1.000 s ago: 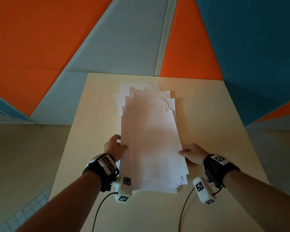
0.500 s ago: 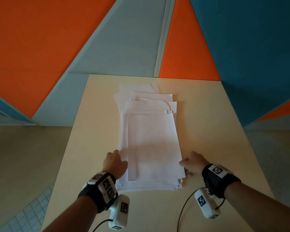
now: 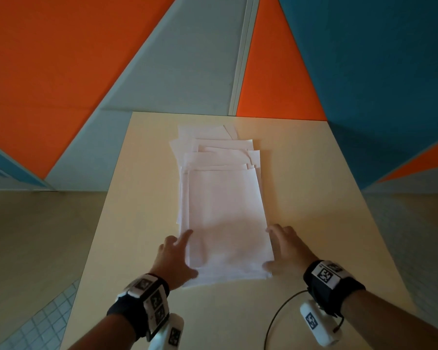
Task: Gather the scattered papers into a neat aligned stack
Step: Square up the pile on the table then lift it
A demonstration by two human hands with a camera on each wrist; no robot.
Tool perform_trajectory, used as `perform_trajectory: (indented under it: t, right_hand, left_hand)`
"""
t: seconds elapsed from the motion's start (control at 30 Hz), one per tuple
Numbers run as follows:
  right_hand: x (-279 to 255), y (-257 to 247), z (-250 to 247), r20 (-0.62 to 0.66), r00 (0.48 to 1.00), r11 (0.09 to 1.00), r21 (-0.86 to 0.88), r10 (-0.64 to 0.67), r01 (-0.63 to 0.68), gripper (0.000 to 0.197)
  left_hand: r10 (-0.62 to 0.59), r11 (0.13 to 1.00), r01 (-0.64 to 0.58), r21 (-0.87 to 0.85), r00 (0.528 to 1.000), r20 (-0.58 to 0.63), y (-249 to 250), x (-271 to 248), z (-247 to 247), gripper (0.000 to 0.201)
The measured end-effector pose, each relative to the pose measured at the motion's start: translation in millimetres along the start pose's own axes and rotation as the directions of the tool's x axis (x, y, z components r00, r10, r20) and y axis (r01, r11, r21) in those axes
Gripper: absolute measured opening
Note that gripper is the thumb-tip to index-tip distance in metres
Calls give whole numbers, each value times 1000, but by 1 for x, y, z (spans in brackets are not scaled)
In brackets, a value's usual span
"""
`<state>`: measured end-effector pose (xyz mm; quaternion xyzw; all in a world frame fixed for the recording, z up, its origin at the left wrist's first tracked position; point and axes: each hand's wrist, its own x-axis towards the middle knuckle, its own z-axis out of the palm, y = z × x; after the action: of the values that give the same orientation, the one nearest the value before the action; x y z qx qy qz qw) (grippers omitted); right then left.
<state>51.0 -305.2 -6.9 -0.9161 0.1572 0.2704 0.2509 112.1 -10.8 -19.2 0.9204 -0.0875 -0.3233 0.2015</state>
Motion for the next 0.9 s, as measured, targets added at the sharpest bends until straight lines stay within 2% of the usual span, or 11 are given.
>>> perform_trajectory:
  t: [0.07, 0.13, 0.23, 0.4, 0.77, 0.83, 0.9]
  right_hand:
    - [-4, 3, 11, 51, 997, 997, -43, -62, 64, 96]
    - [-1, 7, 20, 39, 994, 990, -88, -105, 108, 100]
    - [6, 5, 17, 25, 992, 983, -133, -122, 124, 100]
    - [27, 3, 7, -39, 991, 984, -124, -132, 126, 88]
    - [60, -9, -21, -111, 987, 978, -182, -120, 99, 70]
    - [63, -10, -24, -130, 984, 976, -193, -123, 96, 74]
    - [64, -11, -24, -114, 982, 972, -199, -151, 126, 90]
  left_hand:
    - [67, 973, -78, 215, 996, 58, 1, -5, 7, 115]
    - [109, 932, -115, 344, 993, 38, -2, -3, 11, 118]
    - [137, 936, -132, 326, 991, 7, -10, 6, 7, 112]
    - [151, 962, -133, 241, 987, -61, -11, 21, -4, 96]
    - [177, 924, -115, 364, 974, -140, 0, 50, -16, 77]
    - [183, 921, -120, 370, 973, -139, 1, 54, -17, 80]
    - [193, 915, -138, 379, 975, -112, 1, 58, -16, 90]
